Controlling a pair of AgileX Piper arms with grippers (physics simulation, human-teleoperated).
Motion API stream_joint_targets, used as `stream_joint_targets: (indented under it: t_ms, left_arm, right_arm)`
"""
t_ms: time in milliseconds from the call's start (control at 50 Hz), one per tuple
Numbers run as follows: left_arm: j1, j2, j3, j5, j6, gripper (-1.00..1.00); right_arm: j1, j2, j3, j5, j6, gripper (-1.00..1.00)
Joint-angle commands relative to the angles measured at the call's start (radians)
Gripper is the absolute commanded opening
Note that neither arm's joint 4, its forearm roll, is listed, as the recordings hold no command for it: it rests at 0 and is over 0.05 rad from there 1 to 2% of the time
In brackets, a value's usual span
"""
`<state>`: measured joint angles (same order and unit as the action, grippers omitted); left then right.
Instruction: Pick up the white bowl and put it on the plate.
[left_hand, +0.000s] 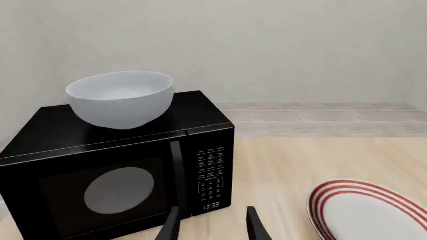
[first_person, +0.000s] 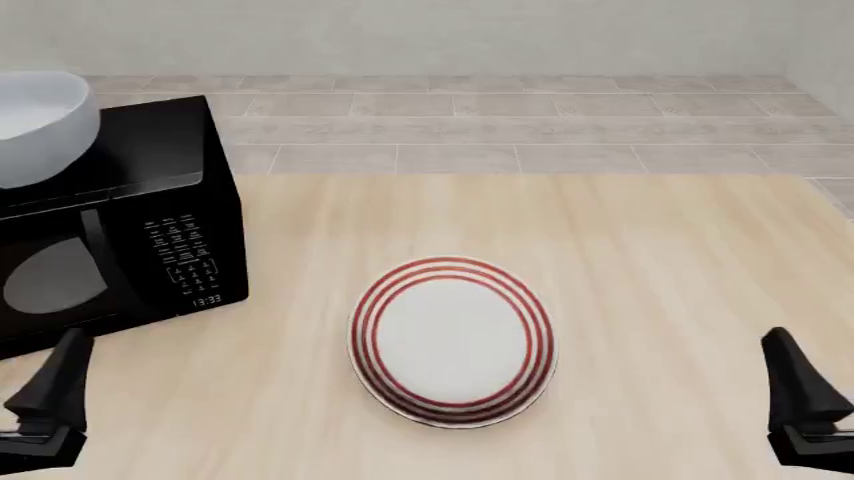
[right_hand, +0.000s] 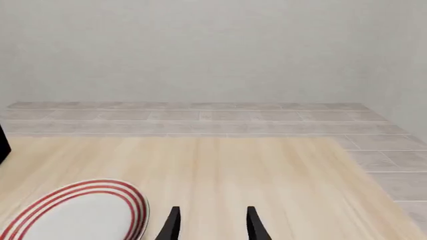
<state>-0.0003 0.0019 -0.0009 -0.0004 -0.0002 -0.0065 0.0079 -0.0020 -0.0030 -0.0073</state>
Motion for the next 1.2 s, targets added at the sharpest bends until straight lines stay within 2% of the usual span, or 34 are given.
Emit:
stream_joint_targets:
  t_ms: [20,360,380,400,420,460,560,600,720,780,820,860,920,1000,1040,1120,1160,1180,1200]
  left_arm:
    - [0.0,0.003,0.0,-0.001,0.0,1.0]
    - [0.007,-0.001,0.0,-0.012,0.007,1.0]
    - [0.007,0.004,-0.025,0.007,0.01,1.0]
    - [0.008,-0.001,-0.005,-0.007,0.014,1.0]
    - [0.009,0.006,-0.036,0.017,0.014,1.0]
    - [0.01,-0.001,0.0,-0.011,0.012,1.0]
    - [0.015,0.009,-0.002,-0.005,-0.012,1.0]
    - [0.029,0.001,-0.013,0.002,0.014,1.0]
    - [0.031,0.022,-0.166,0.135,0.026,1.0]
    - [0.033,0.037,-0.212,0.178,0.095,1.0]
    - [0.034,0.049,-0.246,0.224,0.093,1.0]
    - [0.036,0.034,-0.269,0.262,0.138,1.0]
    - [0.063,0.04,-0.332,0.319,0.149,1.0]
    - [0.088,0.056,-0.38,0.362,0.198,1.0]
    - [0.096,0.074,-0.393,0.375,0.198,1.0]
    - [0.135,0.079,-0.43,0.4,0.264,1.0]
    - [0.127,0.144,-0.541,0.455,0.248,1.0]
    - [0.13,0.118,-0.503,0.447,0.245,1.0]
    - [0.133,0.165,-0.58,0.475,0.26,1.0]
  right_arm:
    - [0.007,0.001,-0.002,0.0,0.007,1.0]
    - [0.007,0.008,-0.002,-0.008,0.007,1.0]
    - [0.007,0.008,-0.002,-0.007,0.006,1.0]
    - [0.007,0.008,-0.002,-0.007,0.007,1.0]
    - [0.007,0.008,-0.002,-0.007,0.007,1.0]
    - [0.007,0.008,-0.002,-0.007,0.007,1.0]
    - [0.007,0.009,-0.002,-0.008,0.007,1.0]
    - [0.007,0.008,-0.002,-0.007,0.007,1.0]
    - [0.007,0.008,-0.002,-0.007,0.007,1.0]
    - [0.007,0.008,-0.002,-0.007,0.007,1.0]
    - [0.007,0.008,-0.002,-0.007,0.006,1.0]
    - [0.007,0.008,-0.002,-0.007,0.007,1.0]
    - [0.007,0.008,-0.002,-0.008,0.007,1.0]
    - [0.007,0.008,-0.002,-0.008,0.007,1.0]
    - [0.007,0.008,-0.002,-0.007,0.007,1.0]
    - [0.007,0.008,-0.002,-0.007,0.007,1.0]
    - [0.007,0.008,-0.002,-0.007,0.007,1.0]
    - [0.007,0.008,-0.002,-0.007,0.007,1.0]
    - [0.007,0.008,-0.002,-0.007,0.006,1.0]
